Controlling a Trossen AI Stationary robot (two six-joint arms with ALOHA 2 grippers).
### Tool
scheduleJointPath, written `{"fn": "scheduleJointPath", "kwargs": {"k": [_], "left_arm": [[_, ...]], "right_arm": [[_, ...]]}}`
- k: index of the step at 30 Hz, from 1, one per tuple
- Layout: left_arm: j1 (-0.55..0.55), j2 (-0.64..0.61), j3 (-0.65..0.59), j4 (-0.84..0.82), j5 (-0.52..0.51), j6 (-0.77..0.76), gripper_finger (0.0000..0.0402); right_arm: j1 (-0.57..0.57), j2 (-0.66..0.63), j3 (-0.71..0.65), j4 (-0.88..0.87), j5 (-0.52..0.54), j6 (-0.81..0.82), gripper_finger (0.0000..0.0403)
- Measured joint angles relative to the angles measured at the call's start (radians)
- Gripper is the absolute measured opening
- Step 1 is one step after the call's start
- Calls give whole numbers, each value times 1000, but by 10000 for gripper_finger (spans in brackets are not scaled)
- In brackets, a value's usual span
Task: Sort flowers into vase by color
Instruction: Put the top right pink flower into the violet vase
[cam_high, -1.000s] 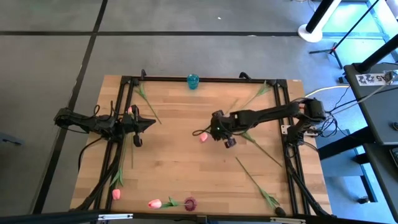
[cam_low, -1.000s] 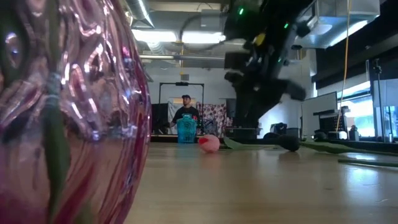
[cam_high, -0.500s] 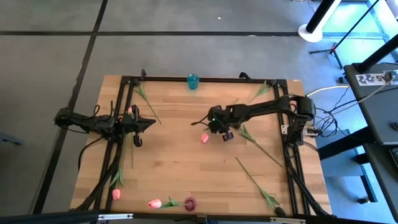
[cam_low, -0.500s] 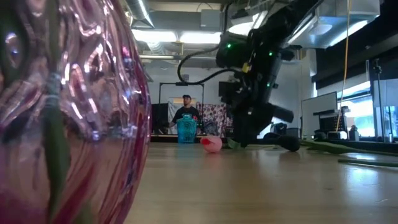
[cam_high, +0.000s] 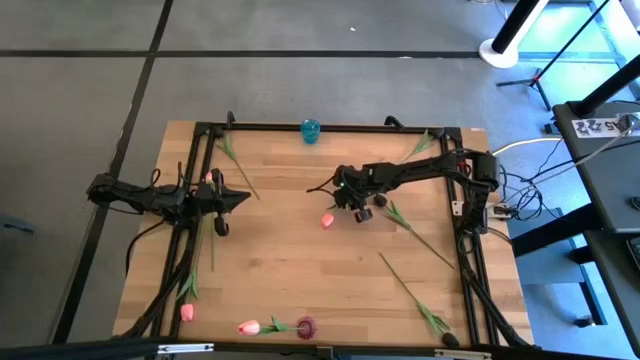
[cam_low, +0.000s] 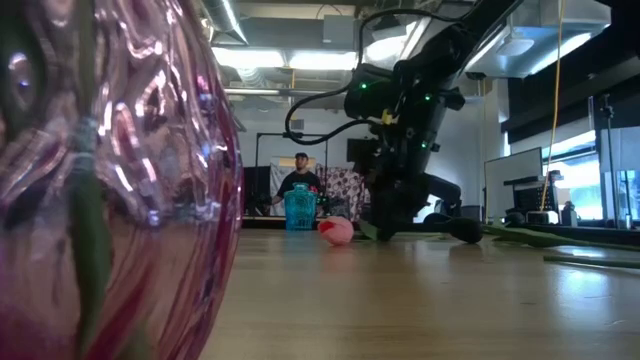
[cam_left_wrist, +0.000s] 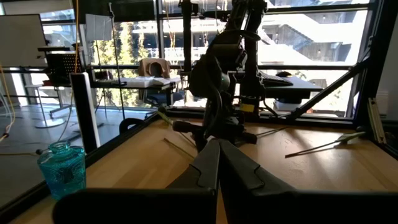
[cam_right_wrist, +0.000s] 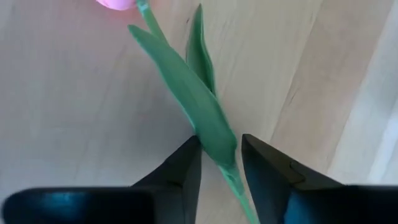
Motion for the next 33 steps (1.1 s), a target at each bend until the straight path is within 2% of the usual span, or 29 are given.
{"fn": "scheduleJointPath", "kwargs": {"k": [8,13,21,27,33], "left_arm": [[0,0,0,0,0,0,4],[0,0,0,0,0,0,4],[0,0,0,0,0,0,4],[0,0,0,0,0,0,4],[0,0,0,0,0,0,4]], "right_arm": [[3,2,-2,10,-1,38,11],[36,-3,31,7,33,109,17],[143,-142,171,43,45,152,9],[247,-306,195,298,-71,292,5],[400,-377,195,579,-152,423,3]]}}
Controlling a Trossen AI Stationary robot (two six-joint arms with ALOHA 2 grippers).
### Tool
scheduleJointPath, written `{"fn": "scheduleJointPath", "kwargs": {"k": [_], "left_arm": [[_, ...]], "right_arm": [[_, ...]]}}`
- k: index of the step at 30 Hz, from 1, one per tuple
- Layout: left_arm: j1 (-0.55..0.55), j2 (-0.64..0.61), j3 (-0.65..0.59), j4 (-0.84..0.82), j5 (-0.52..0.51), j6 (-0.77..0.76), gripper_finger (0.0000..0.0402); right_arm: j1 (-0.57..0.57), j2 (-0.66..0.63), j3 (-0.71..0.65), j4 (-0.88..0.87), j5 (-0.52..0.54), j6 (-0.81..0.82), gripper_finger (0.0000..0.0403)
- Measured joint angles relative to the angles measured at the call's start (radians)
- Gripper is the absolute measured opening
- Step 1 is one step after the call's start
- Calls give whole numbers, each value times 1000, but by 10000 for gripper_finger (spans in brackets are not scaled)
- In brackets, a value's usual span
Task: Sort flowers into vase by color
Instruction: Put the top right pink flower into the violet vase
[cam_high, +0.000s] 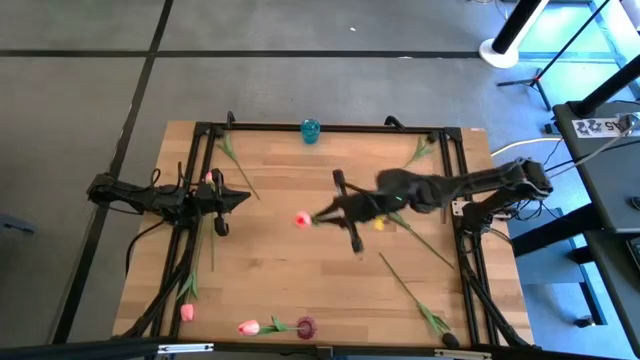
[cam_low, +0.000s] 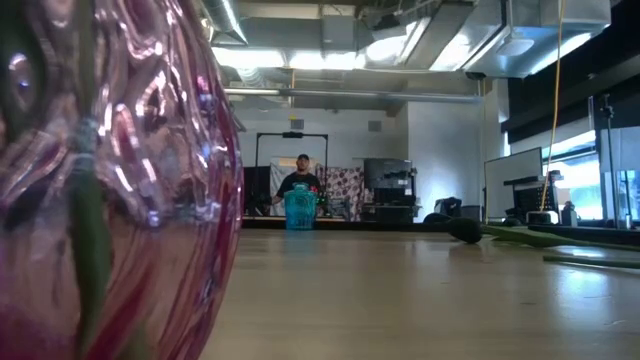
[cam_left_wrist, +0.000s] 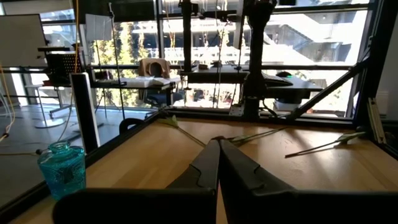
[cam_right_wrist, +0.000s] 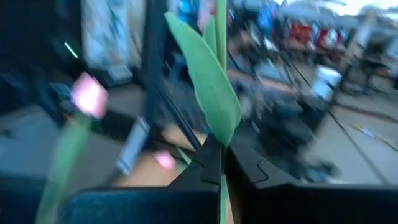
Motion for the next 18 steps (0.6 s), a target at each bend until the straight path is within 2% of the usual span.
{"fn": "scheduleJointPath", "kwargs": {"k": [9,14,18], "left_arm": [[0,0,0,0,0,0,4],[0,0,0,0,0,0,4],[0,0,0,0,0,0,4]], "right_arm": [[258,36,-2,295,-13,82,2],[392,91,-1,452,93,106,2],[469,182,-1,549,224,84,2]]}}
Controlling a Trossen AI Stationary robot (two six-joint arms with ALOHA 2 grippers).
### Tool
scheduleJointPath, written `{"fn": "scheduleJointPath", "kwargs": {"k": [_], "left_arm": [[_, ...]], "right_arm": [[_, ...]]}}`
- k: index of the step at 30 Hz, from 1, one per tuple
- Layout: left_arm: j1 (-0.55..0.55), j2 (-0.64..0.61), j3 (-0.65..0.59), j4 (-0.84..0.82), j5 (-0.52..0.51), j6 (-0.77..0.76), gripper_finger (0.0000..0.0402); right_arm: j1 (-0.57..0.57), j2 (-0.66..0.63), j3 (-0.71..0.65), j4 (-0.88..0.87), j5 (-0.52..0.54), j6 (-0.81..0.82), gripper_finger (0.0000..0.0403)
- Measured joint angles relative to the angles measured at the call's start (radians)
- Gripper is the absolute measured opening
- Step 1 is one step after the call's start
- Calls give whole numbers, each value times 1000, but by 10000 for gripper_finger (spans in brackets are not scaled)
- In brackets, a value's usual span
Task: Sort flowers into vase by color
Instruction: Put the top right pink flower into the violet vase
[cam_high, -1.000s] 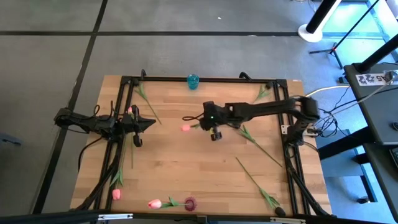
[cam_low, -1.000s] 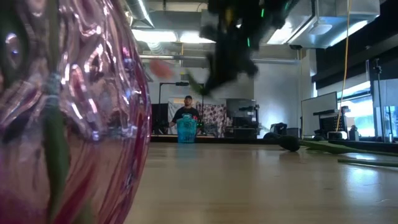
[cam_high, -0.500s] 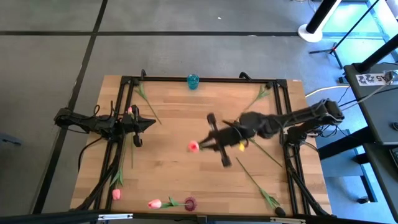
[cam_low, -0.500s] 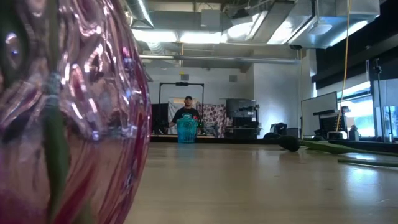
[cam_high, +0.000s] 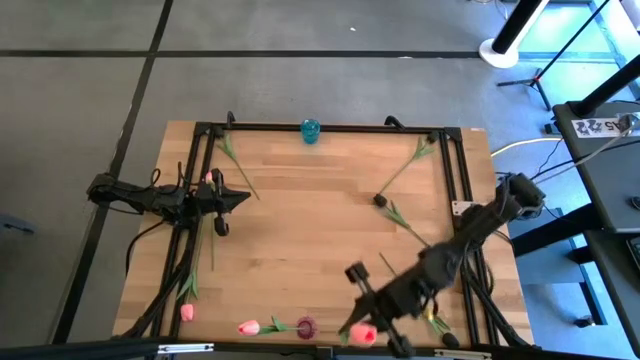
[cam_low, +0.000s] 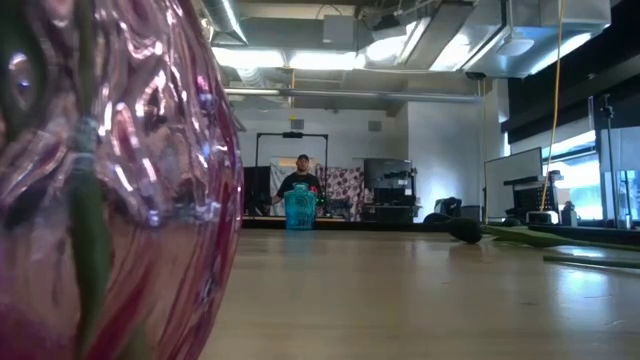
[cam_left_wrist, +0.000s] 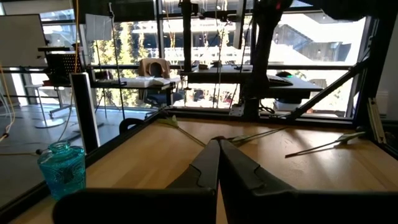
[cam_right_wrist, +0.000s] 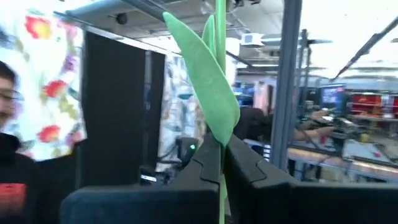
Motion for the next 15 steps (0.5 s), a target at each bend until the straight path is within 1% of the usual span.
{"fn": "scheduleJointPath", "kwargs": {"k": [3,5,7,12,15], "left_arm": [[0,0,0,0,0,0,4],[0,0,0,0,0,0,4],[0,0,0,0,0,0,4],[0,0,0,0,0,0,4],[0,0,0,0,0,0,4]], "right_arm": [[19,78,0,130,64,-4,2],[18,129,0,219,92,26,2],[16,171,0,264,130,46,2],[14,194,-1,297,209,32,2],[14,194,0,261,252,30,2]]}}
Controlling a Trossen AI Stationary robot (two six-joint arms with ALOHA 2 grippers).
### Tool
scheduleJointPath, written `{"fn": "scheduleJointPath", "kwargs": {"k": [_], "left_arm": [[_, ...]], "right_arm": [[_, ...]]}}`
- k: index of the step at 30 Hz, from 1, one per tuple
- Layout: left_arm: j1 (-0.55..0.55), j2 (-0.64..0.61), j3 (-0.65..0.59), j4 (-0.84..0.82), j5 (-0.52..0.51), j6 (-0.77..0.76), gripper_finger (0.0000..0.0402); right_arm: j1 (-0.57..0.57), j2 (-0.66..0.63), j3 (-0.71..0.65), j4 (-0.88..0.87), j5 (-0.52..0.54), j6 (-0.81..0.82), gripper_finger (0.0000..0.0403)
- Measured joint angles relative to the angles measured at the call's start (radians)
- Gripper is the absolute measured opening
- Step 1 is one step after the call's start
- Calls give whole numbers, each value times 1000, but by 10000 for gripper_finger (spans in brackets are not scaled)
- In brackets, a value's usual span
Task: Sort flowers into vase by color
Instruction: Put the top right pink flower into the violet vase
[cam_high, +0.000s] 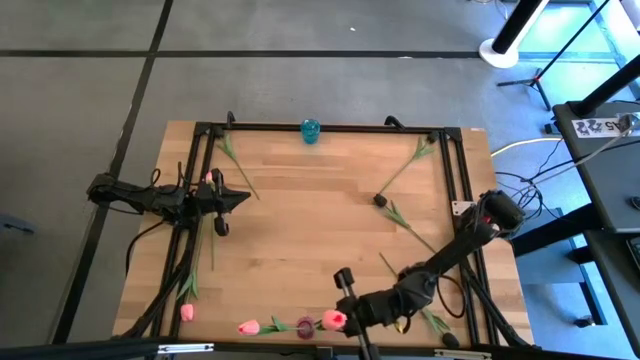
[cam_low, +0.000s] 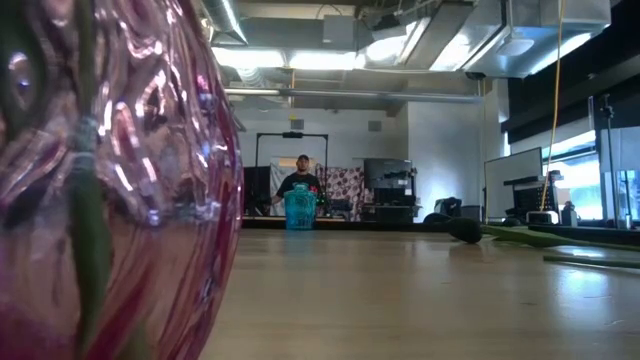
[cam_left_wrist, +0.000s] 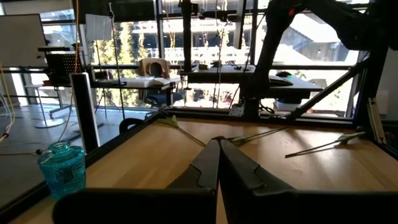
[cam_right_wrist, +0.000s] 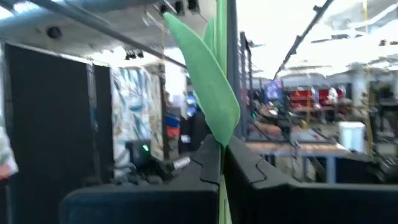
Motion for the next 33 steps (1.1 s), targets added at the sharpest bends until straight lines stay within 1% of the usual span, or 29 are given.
{"fn": "scheduleJointPath", "kwargs": {"k": [3,8,11,14,18,24,27,30,33], "left_arm": [[0,0,0,0,0,0,4],[0,0,0,0,0,0,4],[0,0,0,0,0,0,4],[0,0,0,0,0,0,4],[0,0,0,0,0,0,4],[0,0,0,0,0,0,4],[0,0,0,0,0,0,4],[0,0,0,0,0,0,4],[0,0,0,0,0,0,4]], "right_arm": [[0,0,0,-34,55,0,2],[0,15,0,-56,91,22,2],[2,20,0,-53,144,20,2],[2,23,0,-68,150,45,2],[2,48,1,-67,199,74,2],[2,70,0,-59,231,108,2],[2,70,0,-96,275,135,3],[2,70,0,-149,315,194,12],[2,70,0,-209,351,252,39]]}}
